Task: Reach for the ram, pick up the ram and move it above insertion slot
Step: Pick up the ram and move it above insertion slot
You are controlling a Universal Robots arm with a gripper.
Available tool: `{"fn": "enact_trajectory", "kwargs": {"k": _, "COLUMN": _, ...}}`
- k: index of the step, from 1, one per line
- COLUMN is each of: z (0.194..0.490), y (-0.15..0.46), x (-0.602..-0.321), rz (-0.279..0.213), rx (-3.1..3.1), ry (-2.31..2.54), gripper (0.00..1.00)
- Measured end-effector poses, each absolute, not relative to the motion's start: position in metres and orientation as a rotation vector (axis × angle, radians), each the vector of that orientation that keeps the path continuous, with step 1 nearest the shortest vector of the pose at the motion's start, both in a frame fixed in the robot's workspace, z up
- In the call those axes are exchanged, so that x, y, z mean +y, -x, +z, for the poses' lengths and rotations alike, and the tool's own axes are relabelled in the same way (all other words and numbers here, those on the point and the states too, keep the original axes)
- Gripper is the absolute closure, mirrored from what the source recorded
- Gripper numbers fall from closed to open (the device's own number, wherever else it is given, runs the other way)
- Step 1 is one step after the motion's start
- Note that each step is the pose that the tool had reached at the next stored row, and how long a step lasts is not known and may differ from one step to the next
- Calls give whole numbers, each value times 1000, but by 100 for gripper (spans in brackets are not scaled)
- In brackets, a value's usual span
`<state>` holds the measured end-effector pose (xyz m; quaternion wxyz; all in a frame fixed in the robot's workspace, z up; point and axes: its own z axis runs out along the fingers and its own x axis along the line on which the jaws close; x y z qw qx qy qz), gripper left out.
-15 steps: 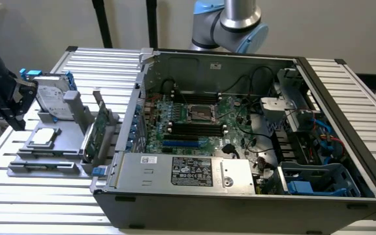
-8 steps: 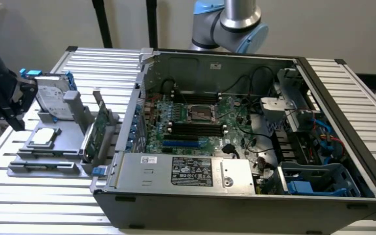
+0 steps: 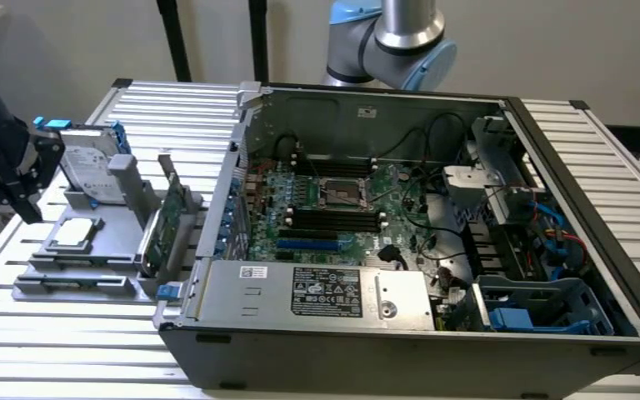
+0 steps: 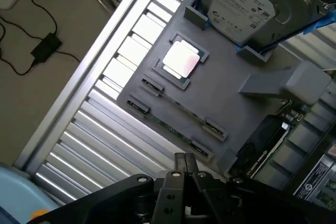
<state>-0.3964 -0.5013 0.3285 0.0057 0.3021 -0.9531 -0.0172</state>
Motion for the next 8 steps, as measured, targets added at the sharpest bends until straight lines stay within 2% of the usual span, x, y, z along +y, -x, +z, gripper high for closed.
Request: {"fn": "enact_trajectory", "kwargs": {"k": 8, "z": 328, "y": 396, "x": -501, "rz": -52, "rx": -2904, "ry": -1160, "gripper": 89}}
